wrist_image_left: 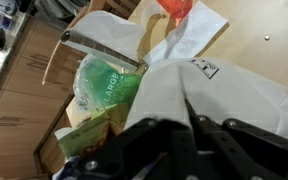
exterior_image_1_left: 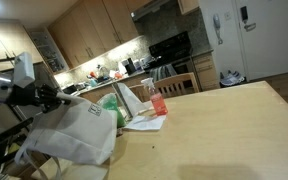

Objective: Move the bag backwards

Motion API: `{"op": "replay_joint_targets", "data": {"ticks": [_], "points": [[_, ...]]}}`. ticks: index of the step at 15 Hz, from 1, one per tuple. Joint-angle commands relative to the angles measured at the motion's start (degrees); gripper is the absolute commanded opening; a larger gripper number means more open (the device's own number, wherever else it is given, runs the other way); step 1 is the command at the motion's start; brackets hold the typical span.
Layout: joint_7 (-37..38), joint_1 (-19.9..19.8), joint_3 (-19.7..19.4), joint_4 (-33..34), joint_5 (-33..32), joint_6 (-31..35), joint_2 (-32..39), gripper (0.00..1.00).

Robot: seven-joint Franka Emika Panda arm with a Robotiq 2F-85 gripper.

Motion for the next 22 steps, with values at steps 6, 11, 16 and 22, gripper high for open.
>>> {"op": "replay_joint_targets", "data": {"ticks": [6,11,16,22], "points": [[1.9,13.0,-19.4,2.8,0.7,5.4,-2.1,0.04],[2.0,13.4,-19.3,2.8,1.0,5.4,-2.1,0.04],[2.0,13.4,-19.3,2.8,1.1,5.4,-2.1,0.01],[1.6,17.9,-31.5,5.2,8.0,13.7,-6.1,0.01]]}}
